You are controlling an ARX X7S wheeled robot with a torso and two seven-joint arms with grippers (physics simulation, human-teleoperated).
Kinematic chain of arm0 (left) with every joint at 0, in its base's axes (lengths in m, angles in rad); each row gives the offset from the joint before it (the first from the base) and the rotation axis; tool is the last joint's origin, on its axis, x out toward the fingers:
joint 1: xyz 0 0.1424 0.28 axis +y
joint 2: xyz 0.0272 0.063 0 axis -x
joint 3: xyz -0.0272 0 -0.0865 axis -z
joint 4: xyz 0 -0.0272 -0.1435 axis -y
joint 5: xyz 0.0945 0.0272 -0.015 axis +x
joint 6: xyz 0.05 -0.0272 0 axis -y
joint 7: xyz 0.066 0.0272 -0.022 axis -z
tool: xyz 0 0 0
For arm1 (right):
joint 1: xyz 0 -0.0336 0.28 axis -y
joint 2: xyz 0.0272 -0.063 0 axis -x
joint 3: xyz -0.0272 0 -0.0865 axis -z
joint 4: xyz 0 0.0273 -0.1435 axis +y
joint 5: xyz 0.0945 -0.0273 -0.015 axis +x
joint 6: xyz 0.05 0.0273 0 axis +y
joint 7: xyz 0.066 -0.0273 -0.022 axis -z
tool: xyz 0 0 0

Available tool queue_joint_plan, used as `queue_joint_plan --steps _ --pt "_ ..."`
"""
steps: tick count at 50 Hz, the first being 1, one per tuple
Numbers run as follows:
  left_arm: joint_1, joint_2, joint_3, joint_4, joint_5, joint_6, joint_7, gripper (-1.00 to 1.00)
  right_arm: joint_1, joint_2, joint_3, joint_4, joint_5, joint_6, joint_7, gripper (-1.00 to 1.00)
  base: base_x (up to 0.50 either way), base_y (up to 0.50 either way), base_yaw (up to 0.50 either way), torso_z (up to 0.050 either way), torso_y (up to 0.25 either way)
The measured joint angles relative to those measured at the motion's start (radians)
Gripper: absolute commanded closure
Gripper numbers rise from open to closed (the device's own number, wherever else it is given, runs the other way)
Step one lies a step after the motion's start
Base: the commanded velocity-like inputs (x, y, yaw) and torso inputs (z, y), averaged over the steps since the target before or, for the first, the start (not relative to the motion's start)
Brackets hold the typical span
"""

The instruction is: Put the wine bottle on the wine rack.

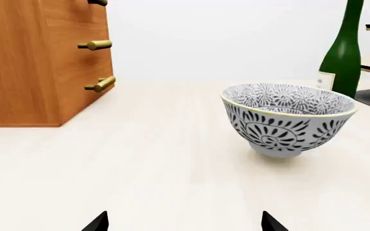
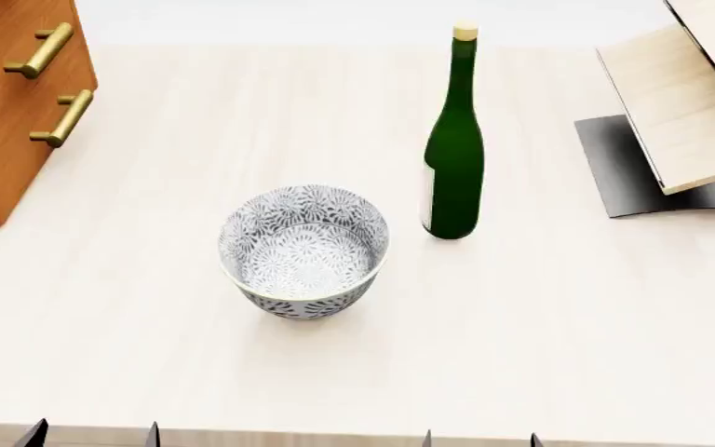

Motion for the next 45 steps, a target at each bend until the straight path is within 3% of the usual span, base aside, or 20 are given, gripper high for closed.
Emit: queue_joint_plan --steps 20,45 --pt "0.022 -0.042 0.054 0.056 -0.024 -0.014 -0.054 -1.0 -0.02 0.043 -0.054 -0.071 0.034 0.02 0.046 -1.0 0.0 0.0 0.0 0.0 0.0" --pt "0.167 -0.104 0.106 0.486 -0.033 -0.089 -0.11 -1.0 -0.167 0.108 -0.103 -0.537 0.061 0.081 0.094 -1.0 0.0 0.0 0.0 0.0 0.0"
